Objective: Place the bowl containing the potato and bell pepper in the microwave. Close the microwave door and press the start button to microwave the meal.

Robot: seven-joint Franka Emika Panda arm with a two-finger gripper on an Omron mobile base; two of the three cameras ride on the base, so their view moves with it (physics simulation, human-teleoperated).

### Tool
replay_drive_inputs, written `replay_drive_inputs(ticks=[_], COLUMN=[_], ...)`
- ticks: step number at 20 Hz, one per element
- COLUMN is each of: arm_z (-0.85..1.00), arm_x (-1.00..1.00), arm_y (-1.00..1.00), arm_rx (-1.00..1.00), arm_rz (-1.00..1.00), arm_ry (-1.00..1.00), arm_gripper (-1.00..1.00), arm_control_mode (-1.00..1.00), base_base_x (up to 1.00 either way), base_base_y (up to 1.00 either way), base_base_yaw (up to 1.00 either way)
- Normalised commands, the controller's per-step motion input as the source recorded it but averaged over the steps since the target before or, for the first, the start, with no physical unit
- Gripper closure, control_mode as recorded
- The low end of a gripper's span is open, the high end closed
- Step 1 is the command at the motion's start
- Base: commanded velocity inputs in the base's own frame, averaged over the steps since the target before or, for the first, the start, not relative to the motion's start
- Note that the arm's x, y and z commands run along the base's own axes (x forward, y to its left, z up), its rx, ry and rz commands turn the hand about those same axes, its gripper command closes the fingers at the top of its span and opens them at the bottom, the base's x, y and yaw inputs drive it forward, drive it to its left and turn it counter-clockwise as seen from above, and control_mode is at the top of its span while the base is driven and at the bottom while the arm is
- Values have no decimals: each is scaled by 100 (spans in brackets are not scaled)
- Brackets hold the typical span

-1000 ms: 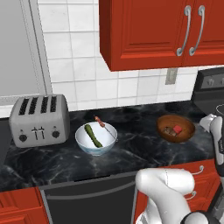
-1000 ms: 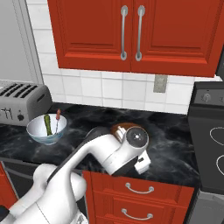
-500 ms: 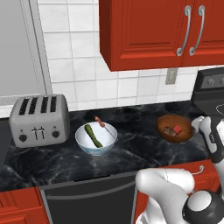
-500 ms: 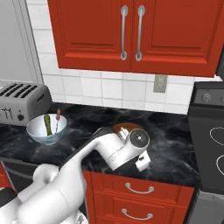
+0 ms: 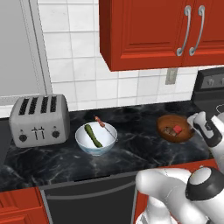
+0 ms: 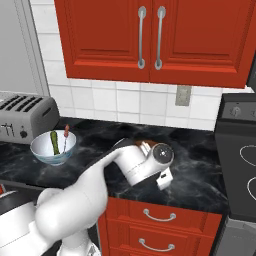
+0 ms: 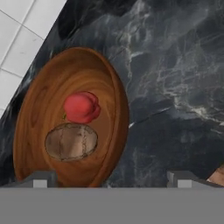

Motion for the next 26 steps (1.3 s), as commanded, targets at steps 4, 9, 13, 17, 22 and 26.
replay_drive_inputs(ticks=[4, 9, 13, 17, 22, 26], arm_z=[-25, -30, -27, -22, -19, -19], arm_x=[17, 14, 14, 14, 14, 16], arm_y=[0, 0, 0, 0, 0, 0], arm_rx=[0, 0, 0, 0, 0, 0], arm_rz=[0, 0, 0, 0, 0, 0], arm_ry=[0, 0, 0, 0, 0, 0], arm_gripper=[-100, -100, -100, -100, -100, -100], arm_control_mode=[-100, -100, -100, -100, -100, -100], base_base_x=[0, 0, 0, 0, 0, 0], base_base_y=[0, 0, 0, 0, 0, 0], base_base_yaw=[0, 0, 0, 0, 0, 0])
